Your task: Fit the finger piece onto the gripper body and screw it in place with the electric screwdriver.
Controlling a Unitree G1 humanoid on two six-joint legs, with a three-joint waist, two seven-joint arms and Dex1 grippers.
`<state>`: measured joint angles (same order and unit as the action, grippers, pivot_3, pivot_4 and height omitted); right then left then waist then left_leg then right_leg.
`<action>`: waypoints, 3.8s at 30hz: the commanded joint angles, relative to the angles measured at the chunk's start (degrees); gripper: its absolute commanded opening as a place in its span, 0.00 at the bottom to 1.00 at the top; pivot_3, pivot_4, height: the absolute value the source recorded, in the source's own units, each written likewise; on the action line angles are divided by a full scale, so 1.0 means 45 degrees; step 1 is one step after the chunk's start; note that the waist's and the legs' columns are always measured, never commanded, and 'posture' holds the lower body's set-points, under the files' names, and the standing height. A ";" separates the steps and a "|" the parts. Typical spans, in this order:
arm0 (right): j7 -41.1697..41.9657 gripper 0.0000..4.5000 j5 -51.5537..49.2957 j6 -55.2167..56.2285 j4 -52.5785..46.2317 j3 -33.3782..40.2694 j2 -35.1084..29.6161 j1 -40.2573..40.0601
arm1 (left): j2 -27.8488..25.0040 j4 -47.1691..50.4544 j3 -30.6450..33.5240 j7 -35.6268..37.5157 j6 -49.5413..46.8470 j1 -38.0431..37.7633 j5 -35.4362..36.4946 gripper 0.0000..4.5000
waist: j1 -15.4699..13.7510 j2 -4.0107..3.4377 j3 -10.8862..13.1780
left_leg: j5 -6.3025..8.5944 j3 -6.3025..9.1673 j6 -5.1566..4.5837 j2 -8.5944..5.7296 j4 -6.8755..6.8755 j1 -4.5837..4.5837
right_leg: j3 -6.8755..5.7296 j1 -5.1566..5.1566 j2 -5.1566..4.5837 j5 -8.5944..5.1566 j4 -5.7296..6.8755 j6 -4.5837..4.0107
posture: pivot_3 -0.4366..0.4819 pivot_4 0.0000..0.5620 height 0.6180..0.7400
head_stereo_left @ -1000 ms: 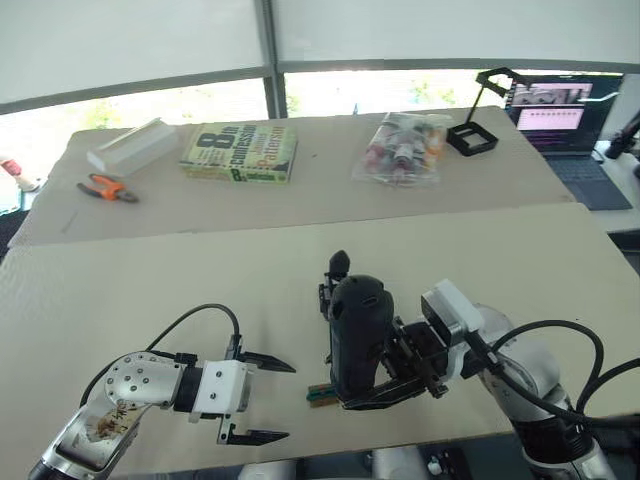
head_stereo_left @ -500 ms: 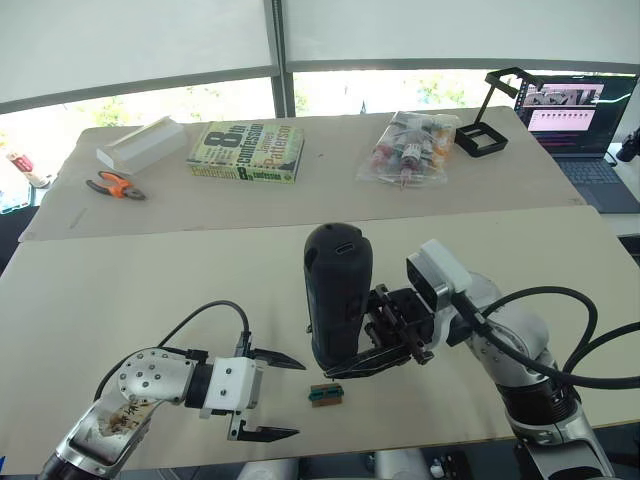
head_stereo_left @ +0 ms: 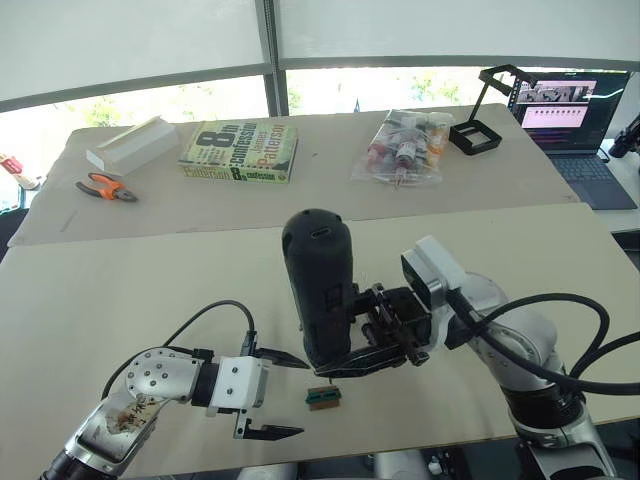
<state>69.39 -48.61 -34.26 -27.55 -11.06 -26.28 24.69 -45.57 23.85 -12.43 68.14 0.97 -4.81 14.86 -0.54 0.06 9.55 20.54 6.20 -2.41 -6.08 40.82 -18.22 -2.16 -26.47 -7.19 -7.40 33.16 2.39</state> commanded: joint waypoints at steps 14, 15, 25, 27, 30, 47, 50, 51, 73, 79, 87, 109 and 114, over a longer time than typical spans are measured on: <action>0.0065 0.43 0.0026 0.0160 0.0000 -0.0274 0.0084 0.0619 | 0.0091 -0.0001 -0.0088 -0.0074 0.0041 0.0249 -0.0087 1.00 | 0.0006 0.0000 0.0000 | 0.0002 -0.0010 -0.0002 0.0005 -0.0001 0.0000 | 0.0003 -0.0006 0.0007 0.0002 -0.0003 -0.0003 | 0.48 0.27 0.98; 0.0051 0.43 0.0053 0.0157 0.0004 -0.0296 0.0098 0.0622 | 0.0096 -0.0010 -0.0091 -0.0073 0.0039 0.0264 -0.0091 1.00 | 0.0009 0.0000 0.0000 | 0.0002 -0.0011 -0.0002 0.0005 -0.0001 0.0000 | 0.0003 -0.0005 0.0007 0.0002 -0.0003 -0.0004 | 0.48 0.27 0.98; 0.0054 0.43 0.0473 0.0256 -0.0027 -0.0437 0.0120 0.0456 | 0.0113 -0.0089 -0.0092 -0.0097 0.0020 0.0395 -0.0105 1.00 | 0.0011 0.0000 0.0000 | 0.0002 -0.0013 -0.0002 0.0005 -0.0002 0.0001 | 0.0004 -0.0007 0.0008 0.0003 -0.0002 -0.0004 | 0.48 0.27 0.98; 0.0020 0.43 0.0539 0.0287 -0.0017 -0.0442 0.0153 0.0434 | 0.0116 -0.0113 -0.0094 -0.0096 0.0030 0.0413 -0.0097 1.00 | 0.0008 0.0000 0.0000 | 0.0002 -0.0013 -0.0002 0.0005 -0.0002 0.0000 | 0.0004 -0.0008 0.0009 0.0003 -0.0003 -0.0004 | 0.48 0.27 0.98; -0.0017 0.43 0.0634 0.0359 -0.0007 -0.0400 0.0184 0.0403 | 0.0126 -0.0160 -0.0093 -0.0097 0.0058 0.0430 -0.0103 1.00 | 0.0007 0.0000 0.0000 | 0.0003 -0.0013 -0.0001 0.0005 -0.0002 0.0000 | 0.0005 -0.0009 0.0008 0.0003 -0.0003 -0.0004 | 0.48 0.27 0.98; -0.0504 0.43 0.0568 0.0398 -0.0570 -0.0125 -0.0117 -0.0263 | 0.0096 0.0100 0.0081 -0.0224 -0.0481 0.0496 0.0142 1.00 | 0.0003 0.0000 0.0000 | 0.0002 -0.0016 -0.0001 0.0006 -0.0001 0.0000 | 0.0008 -0.0010 0.0009 0.0003 -0.0001 -0.0004 | 0.48 0.27 0.98; -0.0678 0.43 0.0438 0.0267 -0.0752 -0.0103 -0.0076 -0.0231 | 0.0092 0.0090 0.0074 -0.0212 -0.0463 0.0483 0.0130 1.00 | 0.0010 0.0000 0.0000 | 0.0003 -0.0018 -0.0001 0.0006 0.0000 0.0000 | 0.0010 -0.0009 0.0009 0.0003 -0.0001 -0.0004 | 0.48 0.27 0.98; -0.0745 0.43 0.0358 0.0203 -0.0815 -0.0084 -0.0068 -0.0198 | 0.0093 0.0088 0.0065 -0.0209 -0.0450 0.0478 0.0121 1.00 | 0.0008 0.0000 0.0000 | 0.0003 -0.0019 -0.0001 0.0006 -0.0001 0.0000 | 0.0011 -0.0009 0.0009 0.0003 -0.0002 -0.0004 | 0.48 0.27 0.98; -0.0320 0.43 0.0762 0.0569 -0.0426 -0.0363 -0.0341 -0.0546 | 0.0194 0.0041 -0.0184 -0.0161 -0.0166 0.0528 -0.0110 1.00 | 0.0002 0.0001 0.0000 | 0.0003 -0.0019 -0.0002 0.0007 -0.0002 0.0000 | 0.0010 -0.0010 0.0011 0.0003 -0.0003 -0.0004 | 0.48 0.27 0.98; -0.0135 0.43 0.0899 0.0643 -0.0433 -0.0270 -0.0349 -0.0748 | 0.0202 0.0017 -0.0192 -0.0162 -0.0177 0.0573 -0.0115 1.00 | 0.0006 0.0001 0.0000 | 0.0003 -0.0021 -0.0002 0.0006 0.0001 0.0000 | 0.0014 -0.0008 0.0010 0.0003 -0.0002 -0.0004 | 0.48 0.27 0.98; -0.0622 0.43 0.0514 0.0275 -0.0717 -0.0167 -0.0038 -0.0340 | 0.0245 -0.0088 -0.0266 -0.0171 -0.0161 0.0726 -0.0118 1.00 | 0.0005 0.0001 0.0000 | 0.0003 -0.0024 -0.0002 0.0008 0.0001 0.0001 | 0.0017 -0.0009 0.0014 0.0004 -0.0002 -0.0005 | 0.48 0.27 0.98; -0.0060 0.43 0.1075 0.0834 -0.0241 -0.0501 -0.0162 -0.0885 | 0.0162 -0.0056 -0.0383 -0.0061 -0.0177 0.0638 -0.0132 1.00 | 0.0003 0.0001 0.0000 | 0.0004 -0.0025 -0.0002 0.0008 0.0000 0.0001 | 0.0016 -0.0010 0.0014 0.0004 -0.0003 -0.0005 | 0.48 0.27 0.98; 0.0122 0.43 0.1241 0.1071 -0.0099 -0.0524 -0.0186 -0.0946 | 0.0141 -0.0015 -0.0438 0.0002 -0.0129 0.0540 -0.0193 1.00 | 0.0003 0.0001 0.0000 | 0.0004 -0.0026 -0.0002 0.0009 0.0000 0.0001 | 0.0017 -0.0010 0.0014 0.0004 -0.0003 -0.0006 | 0.48 0.27 0.98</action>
<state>68.81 -42.46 -31.68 -26.63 -13.67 -27.66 19.92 -44.67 22.60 -14.31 67.99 -1.08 -2.10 13.64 -0.52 0.07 9.55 20.56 6.08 -2.41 -6.04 40.83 -18.21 -2.09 -26.51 -7.13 -7.38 33.15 2.37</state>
